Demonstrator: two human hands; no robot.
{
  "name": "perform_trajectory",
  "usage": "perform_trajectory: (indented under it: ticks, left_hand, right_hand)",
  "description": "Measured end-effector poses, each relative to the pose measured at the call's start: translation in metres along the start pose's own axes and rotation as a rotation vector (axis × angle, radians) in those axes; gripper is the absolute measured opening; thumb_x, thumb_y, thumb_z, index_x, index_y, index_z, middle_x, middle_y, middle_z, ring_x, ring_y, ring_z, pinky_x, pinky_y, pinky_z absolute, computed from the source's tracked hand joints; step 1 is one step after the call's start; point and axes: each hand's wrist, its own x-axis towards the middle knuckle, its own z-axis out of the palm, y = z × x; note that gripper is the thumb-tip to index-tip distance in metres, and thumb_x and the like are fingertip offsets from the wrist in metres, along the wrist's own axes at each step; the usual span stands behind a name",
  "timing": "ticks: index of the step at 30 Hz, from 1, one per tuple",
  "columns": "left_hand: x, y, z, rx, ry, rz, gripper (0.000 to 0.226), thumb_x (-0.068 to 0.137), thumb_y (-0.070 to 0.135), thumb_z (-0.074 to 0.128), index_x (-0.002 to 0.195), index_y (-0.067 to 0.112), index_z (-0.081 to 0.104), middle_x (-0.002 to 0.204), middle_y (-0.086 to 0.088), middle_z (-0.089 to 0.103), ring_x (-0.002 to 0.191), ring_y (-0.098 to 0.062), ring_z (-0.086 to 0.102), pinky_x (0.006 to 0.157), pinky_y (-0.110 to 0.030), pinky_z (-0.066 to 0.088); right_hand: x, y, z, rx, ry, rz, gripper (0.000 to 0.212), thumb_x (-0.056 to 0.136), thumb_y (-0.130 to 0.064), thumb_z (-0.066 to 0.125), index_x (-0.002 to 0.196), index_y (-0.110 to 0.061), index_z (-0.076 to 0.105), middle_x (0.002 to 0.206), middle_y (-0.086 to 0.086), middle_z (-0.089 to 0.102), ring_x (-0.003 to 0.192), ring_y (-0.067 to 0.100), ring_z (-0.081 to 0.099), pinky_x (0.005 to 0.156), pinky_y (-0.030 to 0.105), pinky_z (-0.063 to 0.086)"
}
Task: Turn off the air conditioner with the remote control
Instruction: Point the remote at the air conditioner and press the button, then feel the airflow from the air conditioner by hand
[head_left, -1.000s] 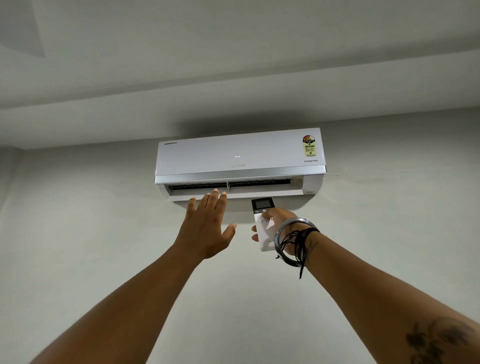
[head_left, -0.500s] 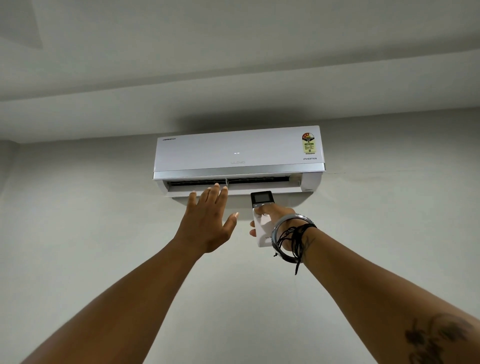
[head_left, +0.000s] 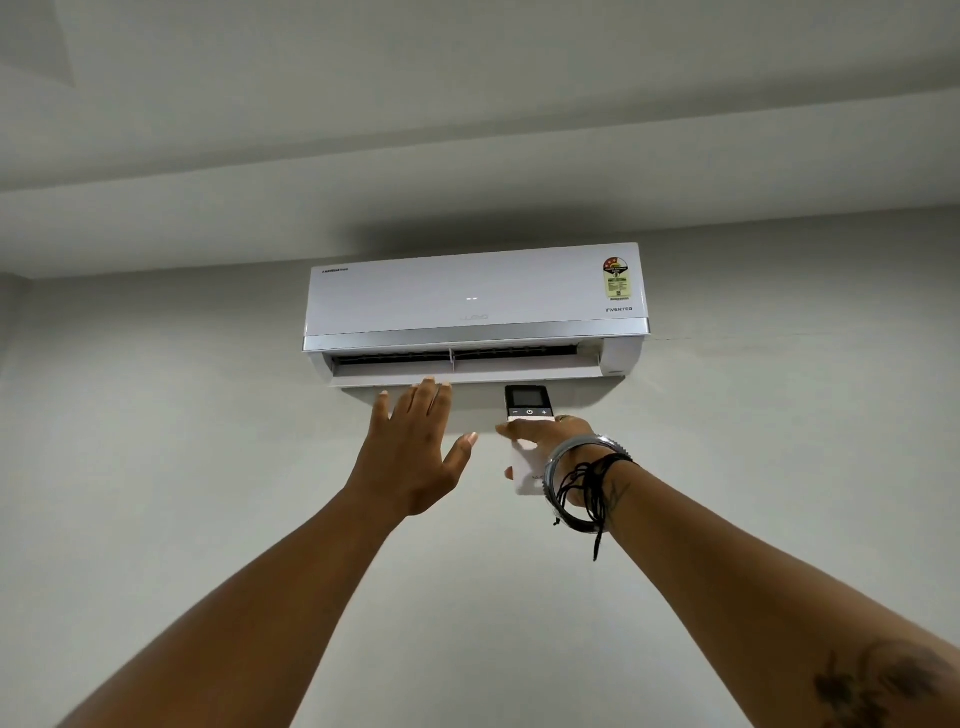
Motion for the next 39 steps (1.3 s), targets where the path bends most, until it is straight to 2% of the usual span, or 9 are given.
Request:
perform_trajectory:
  ticks: [2, 5, 6, 13, 17, 24, 28, 32, 39]
  left_hand:
    - [-0.002, 0.002, 0.002, -0.025, 0.002, -0.017, 0.068, 0.096, 0.054, 0.028, 0.149, 0.012, 0.020, 0.159, -0.010, 0.025, 0.144, -0.025, 0.022, 0.117, -0.051, 0.014]
    - [-0.018, 0.006, 0.009, -0.047, -0.032, -0.040, 0.069, 0.096, 0.055, 0.028, 0.150, 0.013, 0.019, 0.160, -0.011, 0.022, 0.145, -0.026, 0.021, 0.117, -0.050, 0.013]
    - [-0.042, 0.017, 0.039, -0.072, -0.140, -0.037, 0.069, 0.096, 0.055, 0.028, 0.150, 0.013, 0.019, 0.160, -0.011, 0.022, 0.145, -0.026, 0.021, 0.117, -0.050, 0.014]
    - [-0.072, 0.027, 0.078, -0.136, -0.134, -0.074, 0.069, 0.096, 0.054, 0.028, 0.150, 0.013, 0.019, 0.160, -0.010, 0.022, 0.145, -0.025, 0.022, 0.117, -0.050, 0.012]
    - [-0.148, 0.057, 0.129, -0.221, -0.251, -0.096, 0.069, 0.096, 0.054, 0.030, 0.149, 0.010, 0.025, 0.158, -0.013, 0.028, 0.143, -0.026, 0.027, 0.116, -0.051, 0.016]
    - [-0.362, 0.141, 0.190, -0.363, -0.543, -0.141, 0.067, 0.095, 0.047, 0.040, 0.141, -0.002, 0.039, 0.148, -0.026, 0.041, 0.134, -0.038, 0.041, 0.109, -0.058, 0.027]
    - [-0.506, 0.193, 0.194, -0.444, -0.872, -0.131, 0.065, 0.096, 0.044, 0.045, 0.142, -0.001, 0.038, 0.148, -0.026, 0.041, 0.134, -0.040, 0.041, 0.110, -0.058, 0.026]
    - [-0.633, 0.230, 0.180, -0.463, -1.183, -0.115, 0.071, 0.097, 0.051, 0.030, 0.150, 0.005, 0.024, 0.157, -0.020, 0.027, 0.145, -0.033, 0.024, 0.118, -0.056, 0.013]
    - [-0.757, 0.268, 0.161, -0.455, -1.432, -0.110, 0.066, 0.096, 0.048, 0.041, 0.143, 0.002, 0.035, 0.149, -0.022, 0.041, 0.135, -0.038, 0.040, 0.106, -0.061, 0.033]
  right_hand:
    - [0.002, 0.002, 0.003, -0.070, 0.058, -0.029, 0.065, 0.060, -0.022, 0.094, 0.112, -0.003, 0.061, 0.088, 0.014, 0.067, 0.066, 0.027, 0.066, 0.035, 0.028, 0.052]
    - [-0.002, 0.021, 0.005, -0.286, 0.153, -0.073, 0.067, 0.056, -0.036, 0.091, 0.106, -0.011, 0.054, 0.089, 0.006, 0.066, 0.071, 0.020, 0.063, 0.059, 0.034, 0.057]
    - [0.000, 0.057, 0.002, -0.414, 0.193, -0.025, 0.066, 0.056, -0.040, 0.088, 0.103, -0.014, 0.050, 0.086, 0.002, 0.062, 0.070, 0.018, 0.061, 0.061, 0.033, 0.054]
    - [-0.010, 0.114, -0.010, -0.641, 0.380, -0.151, 0.053, 0.056, -0.041, 0.073, 0.092, -0.019, 0.041, 0.072, -0.009, 0.053, 0.069, 0.025, 0.061, 0.049, 0.025, 0.037]
    - [-0.033, 0.202, -0.032, -0.764, 0.411, -0.045, 0.052, 0.061, -0.040, 0.072, 0.095, -0.015, 0.042, 0.076, -0.003, 0.054, 0.070, 0.027, 0.058, 0.051, 0.024, 0.037]
    - [-0.147, 0.403, -0.080, -0.918, 0.332, 0.349, 0.059, 0.068, -0.044, 0.072, 0.111, -0.009, 0.052, 0.107, 0.011, 0.067, 0.101, 0.035, 0.064, 0.070, 0.030, 0.039]
    - [-0.242, 0.505, -0.100, -0.926, 0.238, 0.686, 0.058, 0.071, -0.041, 0.073, 0.115, -0.010, 0.051, 0.109, 0.010, 0.067, 0.103, 0.036, 0.065, 0.073, 0.034, 0.048]
    - [-0.340, 0.594, -0.112, -0.896, 0.169, 0.979, 0.051, 0.076, -0.032, 0.074, 0.114, -0.007, 0.052, 0.109, 0.011, 0.067, 0.103, 0.035, 0.067, 0.081, 0.039, 0.055]
    - [-0.477, 0.696, -0.121, -0.923, 0.089, 1.311, 0.049, 0.078, -0.028, 0.070, 0.119, -0.008, 0.051, 0.114, 0.011, 0.064, 0.102, 0.035, 0.066, 0.083, 0.045, 0.058]
